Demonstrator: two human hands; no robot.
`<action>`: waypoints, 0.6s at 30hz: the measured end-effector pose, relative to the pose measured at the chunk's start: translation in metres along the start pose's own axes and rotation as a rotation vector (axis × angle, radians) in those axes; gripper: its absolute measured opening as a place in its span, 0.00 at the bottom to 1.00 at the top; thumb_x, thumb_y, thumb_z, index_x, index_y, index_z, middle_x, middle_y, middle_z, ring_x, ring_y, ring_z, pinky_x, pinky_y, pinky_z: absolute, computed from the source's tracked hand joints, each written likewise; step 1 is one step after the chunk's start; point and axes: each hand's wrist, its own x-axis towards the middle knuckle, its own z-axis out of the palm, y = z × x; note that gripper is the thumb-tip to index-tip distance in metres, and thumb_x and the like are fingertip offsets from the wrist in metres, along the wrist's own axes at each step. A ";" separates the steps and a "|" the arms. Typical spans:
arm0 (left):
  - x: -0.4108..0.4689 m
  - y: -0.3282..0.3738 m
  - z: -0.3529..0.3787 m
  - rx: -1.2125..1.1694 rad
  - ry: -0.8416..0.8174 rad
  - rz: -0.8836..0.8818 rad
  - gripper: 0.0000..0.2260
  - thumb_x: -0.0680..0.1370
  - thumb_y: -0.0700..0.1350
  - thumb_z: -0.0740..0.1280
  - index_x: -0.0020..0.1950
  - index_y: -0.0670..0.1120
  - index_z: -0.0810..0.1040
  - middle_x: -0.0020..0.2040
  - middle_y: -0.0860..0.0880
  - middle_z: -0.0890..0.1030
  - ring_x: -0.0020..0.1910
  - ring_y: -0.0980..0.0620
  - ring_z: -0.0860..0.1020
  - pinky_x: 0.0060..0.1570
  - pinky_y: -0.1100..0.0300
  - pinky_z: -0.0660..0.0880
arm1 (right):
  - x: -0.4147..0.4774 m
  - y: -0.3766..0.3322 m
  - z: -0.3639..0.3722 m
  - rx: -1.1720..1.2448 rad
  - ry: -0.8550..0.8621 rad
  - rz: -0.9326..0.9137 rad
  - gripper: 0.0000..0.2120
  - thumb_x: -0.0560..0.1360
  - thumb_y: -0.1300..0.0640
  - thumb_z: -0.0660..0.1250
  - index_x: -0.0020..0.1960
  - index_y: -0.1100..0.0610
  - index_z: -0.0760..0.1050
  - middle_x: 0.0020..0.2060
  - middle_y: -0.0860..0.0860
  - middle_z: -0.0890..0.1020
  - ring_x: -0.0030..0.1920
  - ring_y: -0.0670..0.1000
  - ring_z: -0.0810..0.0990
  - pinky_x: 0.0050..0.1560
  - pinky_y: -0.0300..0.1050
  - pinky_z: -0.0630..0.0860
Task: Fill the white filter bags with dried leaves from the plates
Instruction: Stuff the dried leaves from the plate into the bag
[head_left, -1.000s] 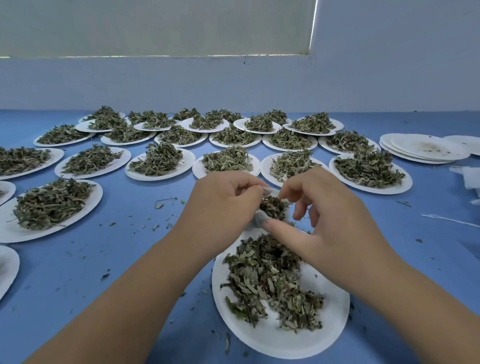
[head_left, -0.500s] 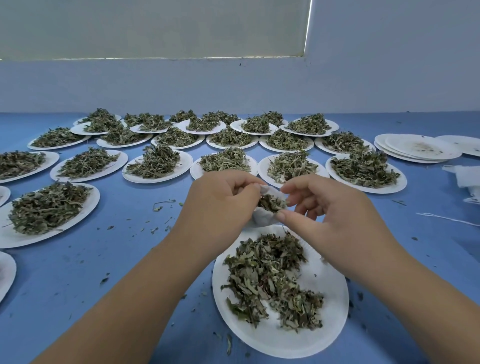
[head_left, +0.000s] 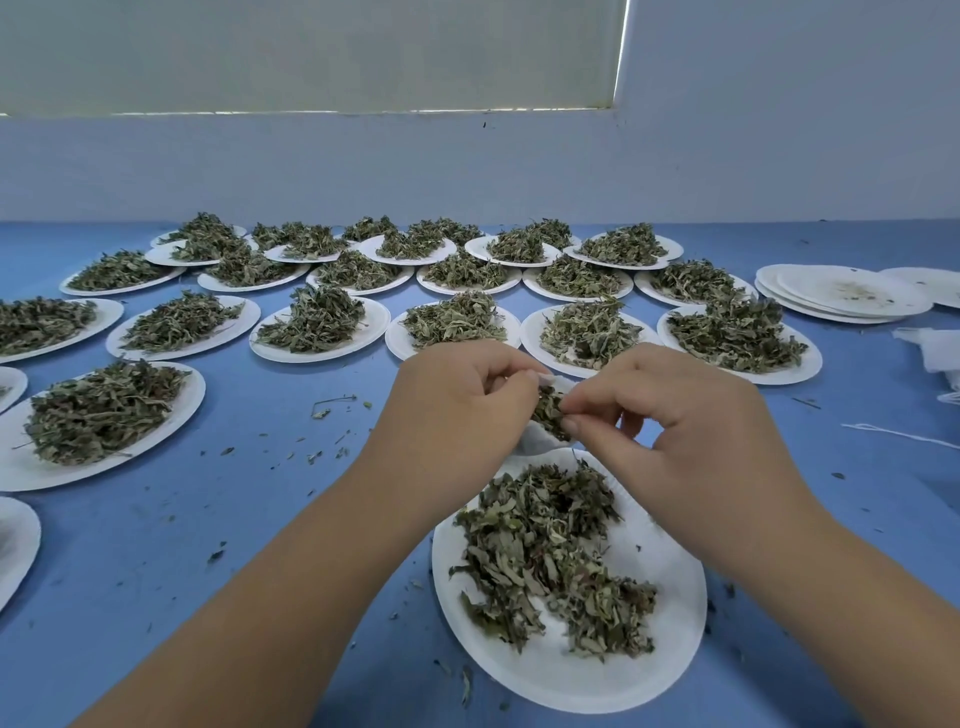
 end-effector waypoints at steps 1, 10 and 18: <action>0.000 0.000 0.000 0.019 -0.001 0.016 0.11 0.78 0.39 0.65 0.42 0.49 0.84 0.22 0.51 0.70 0.20 0.62 0.72 0.23 0.68 0.67 | 0.000 0.000 0.000 -0.032 0.006 -0.023 0.06 0.70 0.61 0.74 0.42 0.50 0.83 0.37 0.44 0.78 0.37 0.42 0.74 0.39 0.33 0.71; 0.000 0.005 0.004 0.022 -0.034 0.035 0.11 0.77 0.40 0.65 0.42 0.53 0.85 0.33 0.45 0.82 0.34 0.43 0.80 0.37 0.46 0.80 | -0.001 -0.003 0.002 -0.148 -0.009 -0.178 0.05 0.72 0.63 0.71 0.43 0.55 0.84 0.37 0.50 0.78 0.35 0.51 0.77 0.29 0.47 0.75; -0.002 0.008 0.003 0.003 -0.068 0.026 0.12 0.76 0.39 0.64 0.42 0.52 0.85 0.32 0.46 0.82 0.31 0.52 0.81 0.32 0.60 0.79 | 0.001 -0.013 0.002 -0.206 0.037 -0.248 0.06 0.73 0.59 0.64 0.40 0.57 0.78 0.38 0.52 0.76 0.33 0.54 0.74 0.26 0.47 0.72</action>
